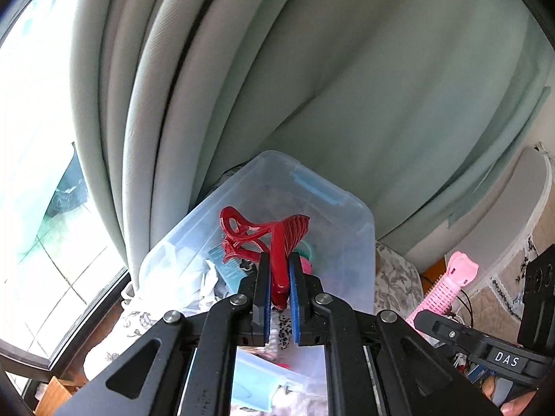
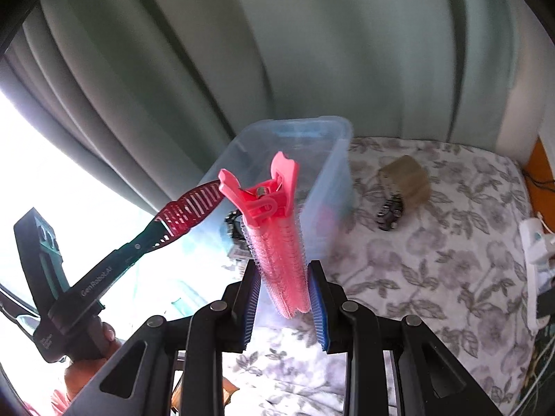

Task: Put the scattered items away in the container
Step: 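Lift red claw clip and pink roller and carry both over the clear box, then open both tools to drop claw clip and pink roller into the box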

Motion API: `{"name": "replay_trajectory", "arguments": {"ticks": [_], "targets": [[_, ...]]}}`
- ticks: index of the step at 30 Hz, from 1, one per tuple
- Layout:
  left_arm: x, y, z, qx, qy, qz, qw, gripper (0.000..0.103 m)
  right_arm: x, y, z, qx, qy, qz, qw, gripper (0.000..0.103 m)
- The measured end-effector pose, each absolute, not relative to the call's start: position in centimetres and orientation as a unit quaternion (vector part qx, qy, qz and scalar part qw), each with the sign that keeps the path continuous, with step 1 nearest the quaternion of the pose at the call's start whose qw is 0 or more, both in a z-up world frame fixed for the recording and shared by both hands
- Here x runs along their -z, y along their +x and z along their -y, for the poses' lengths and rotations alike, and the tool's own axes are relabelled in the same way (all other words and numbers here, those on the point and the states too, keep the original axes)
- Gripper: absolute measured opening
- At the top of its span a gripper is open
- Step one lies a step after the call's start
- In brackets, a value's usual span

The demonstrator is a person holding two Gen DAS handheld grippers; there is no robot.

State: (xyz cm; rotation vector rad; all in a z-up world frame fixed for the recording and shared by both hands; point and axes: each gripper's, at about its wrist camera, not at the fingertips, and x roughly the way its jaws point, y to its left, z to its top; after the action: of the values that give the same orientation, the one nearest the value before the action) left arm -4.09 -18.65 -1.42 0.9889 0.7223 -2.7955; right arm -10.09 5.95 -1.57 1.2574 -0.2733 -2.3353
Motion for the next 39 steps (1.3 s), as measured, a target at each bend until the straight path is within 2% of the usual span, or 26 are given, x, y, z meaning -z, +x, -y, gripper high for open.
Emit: {"name": "replay_trajectory", "arguments": {"ticks": [13, 34, 37, 38, 39], "targets": [[2.5, -4.5, 20.6, 0.908, 0.335, -0.247, 0.054, 0.009, 2.7, -11.4, 0.0, 0.831, 0.478, 0.072, 0.275, 0.030], [3.9, -6.9, 20.4, 0.900, 0.358, -0.241, 0.055, 0.009, 4.0, -12.5, 2.1, 0.828, 0.497, 0.042, 0.256, 0.032], [3.9, -7.0, 20.4, 0.900, 0.358, -0.245, 0.051, 0.014, 3.8, -12.4, 2.2, 0.829, 0.496, 0.035, 0.255, 0.032], [3.9, -7.1, 20.3, 0.900, 0.359, -0.244, 0.051, 0.024, 3.7, -12.4, 2.3, 0.830, 0.495, 0.034, 0.255, 0.032], [3.9, -7.2, 20.3, 0.899, 0.360, -0.243, 0.050, 0.029, 3.7, -12.4, 2.3, 0.830, 0.495, 0.033, 0.255, 0.033]]}}
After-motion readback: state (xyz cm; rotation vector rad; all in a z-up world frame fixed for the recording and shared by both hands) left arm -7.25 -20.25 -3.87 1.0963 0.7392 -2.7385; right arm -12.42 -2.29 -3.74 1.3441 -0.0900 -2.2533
